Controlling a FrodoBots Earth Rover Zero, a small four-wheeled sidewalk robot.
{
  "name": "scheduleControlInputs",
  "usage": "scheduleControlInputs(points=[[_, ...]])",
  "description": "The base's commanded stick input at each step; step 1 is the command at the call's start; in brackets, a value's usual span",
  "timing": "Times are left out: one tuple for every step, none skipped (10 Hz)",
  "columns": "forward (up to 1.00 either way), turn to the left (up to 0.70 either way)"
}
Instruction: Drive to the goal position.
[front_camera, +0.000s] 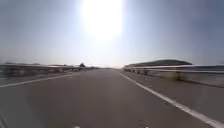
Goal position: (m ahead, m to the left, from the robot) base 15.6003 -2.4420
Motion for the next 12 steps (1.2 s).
scheduleControlInputs(points=[[1.00, 0.00], [1.00, 0.00], [1.00, 0.00], [1.00, 0.00], [1.00, 0.00], [1.00, 0.00], [1.00, 0.00], [1.00, 0.00], [1.00, 0.00], [1.00, 0.09], [1.00, 0.31], [1.00, 0.14]])
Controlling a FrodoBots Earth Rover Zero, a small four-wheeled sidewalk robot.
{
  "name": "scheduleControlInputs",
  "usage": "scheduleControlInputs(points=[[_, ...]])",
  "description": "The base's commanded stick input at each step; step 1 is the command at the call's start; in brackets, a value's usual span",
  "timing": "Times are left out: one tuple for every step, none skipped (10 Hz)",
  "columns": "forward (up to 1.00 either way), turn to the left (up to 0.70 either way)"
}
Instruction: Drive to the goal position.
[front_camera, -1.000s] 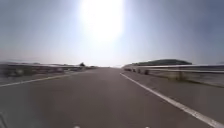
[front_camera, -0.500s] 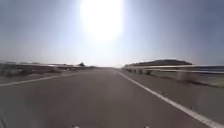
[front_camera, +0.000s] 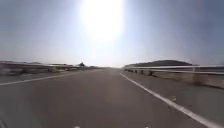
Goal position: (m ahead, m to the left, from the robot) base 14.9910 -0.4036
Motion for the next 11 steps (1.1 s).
scheduleControlInputs(points=[[1.00, 0.01], [1.00, 0.00], [1.00, 0.00], [1.00, 0.00], [1.00, 0.00], [1.00, 0.00], [1.00, 0.00], [1.00, 0.00], [1.00, 0.00], [1.00, 0.00], [1.00, 0.00]])
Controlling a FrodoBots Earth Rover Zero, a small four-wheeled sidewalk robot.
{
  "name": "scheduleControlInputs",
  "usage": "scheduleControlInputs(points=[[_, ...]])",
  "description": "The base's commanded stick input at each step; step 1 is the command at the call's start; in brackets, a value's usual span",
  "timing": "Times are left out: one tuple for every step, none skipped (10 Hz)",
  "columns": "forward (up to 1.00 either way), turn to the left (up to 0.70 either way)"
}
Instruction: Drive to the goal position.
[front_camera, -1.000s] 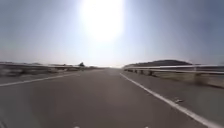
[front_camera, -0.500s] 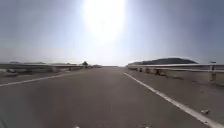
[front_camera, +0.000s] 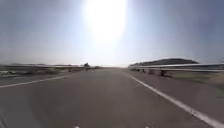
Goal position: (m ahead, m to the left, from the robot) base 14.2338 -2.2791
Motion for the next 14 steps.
scheduleControlInputs(points=[[1.00, 0.00], [1.00, 0.00], [1.00, 0.00], [1.00, 0.00], [1.00, 0.00], [1.00, 0.00], [1.00, 0.00], [1.00, 0.00], [1.00, 0.00], [1.00, 0.00], [1.00, 0.00], [1.00, 0.00], [1.00, 0.00], [1.00, 0.00]])
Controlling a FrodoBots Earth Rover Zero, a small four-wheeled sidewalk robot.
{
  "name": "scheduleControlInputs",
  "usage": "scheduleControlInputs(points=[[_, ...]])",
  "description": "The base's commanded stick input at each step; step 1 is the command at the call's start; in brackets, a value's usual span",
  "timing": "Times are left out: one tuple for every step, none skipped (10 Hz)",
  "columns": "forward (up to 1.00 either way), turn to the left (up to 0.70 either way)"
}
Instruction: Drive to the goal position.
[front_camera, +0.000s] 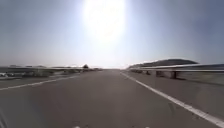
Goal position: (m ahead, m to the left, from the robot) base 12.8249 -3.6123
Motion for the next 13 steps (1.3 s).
scheduleControlInputs(points=[[1.00, -0.01], [1.00, -0.05], [1.00, -0.03], [1.00, 0.00], [1.00, 0.00], [1.00, 0.00], [1.00, 0.00], [1.00, 0.00], [1.00, 0.00], [1.00, 0.00], [1.00, 0.00], [1.00, 0.00], [1.00, 0.00]])
